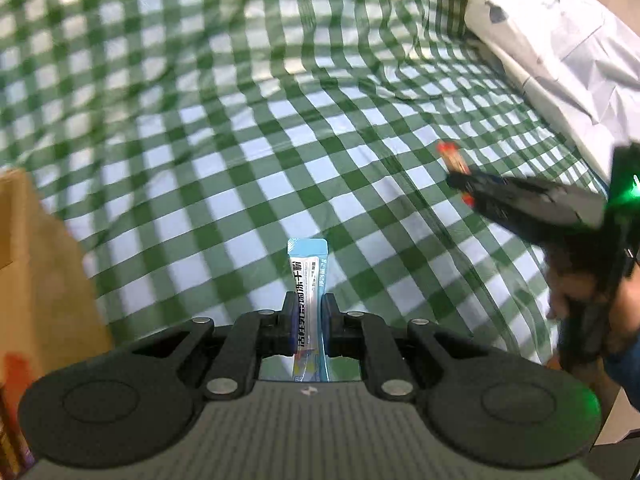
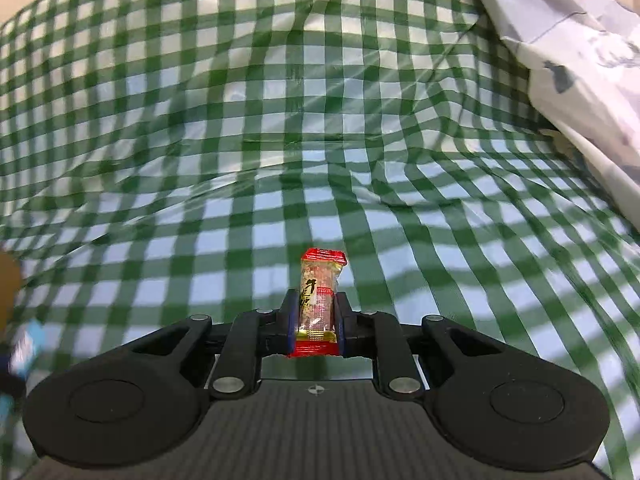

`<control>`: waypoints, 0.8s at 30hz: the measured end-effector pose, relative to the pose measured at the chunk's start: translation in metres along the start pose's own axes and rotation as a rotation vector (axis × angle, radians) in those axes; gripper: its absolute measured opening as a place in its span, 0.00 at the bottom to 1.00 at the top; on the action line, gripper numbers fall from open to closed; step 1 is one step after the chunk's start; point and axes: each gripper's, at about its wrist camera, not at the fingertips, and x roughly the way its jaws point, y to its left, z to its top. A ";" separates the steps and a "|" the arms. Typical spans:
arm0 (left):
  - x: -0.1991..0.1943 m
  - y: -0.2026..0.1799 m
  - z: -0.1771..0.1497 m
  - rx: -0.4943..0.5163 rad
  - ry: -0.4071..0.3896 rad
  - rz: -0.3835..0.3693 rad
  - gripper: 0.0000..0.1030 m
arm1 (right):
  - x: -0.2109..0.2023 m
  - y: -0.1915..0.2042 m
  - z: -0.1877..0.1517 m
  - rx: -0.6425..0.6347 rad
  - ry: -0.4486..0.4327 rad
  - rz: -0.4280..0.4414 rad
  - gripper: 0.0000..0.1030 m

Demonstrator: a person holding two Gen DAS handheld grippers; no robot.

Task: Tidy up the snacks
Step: 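Carry the light-blue stick and red candy over the box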

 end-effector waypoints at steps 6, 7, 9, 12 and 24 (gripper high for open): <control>-0.072 -0.007 -0.049 -0.014 -0.026 0.060 0.12 | -0.094 0.033 -0.033 0.052 0.002 0.052 0.18; -0.082 -0.008 -0.057 -0.016 -0.028 0.067 0.12 | -0.108 0.040 -0.038 0.059 0.002 0.060 0.18; -0.105 -0.008 -0.076 -0.023 -0.034 0.078 0.12 | -0.135 0.054 -0.048 0.073 0.010 0.085 0.18; -0.133 -0.006 -0.103 -0.045 -0.035 0.106 0.12 | -0.174 0.078 -0.063 0.060 0.027 0.126 0.18; -0.241 0.037 -0.201 -0.181 -0.091 0.294 0.12 | -0.288 0.174 -0.111 -0.076 0.028 0.314 0.18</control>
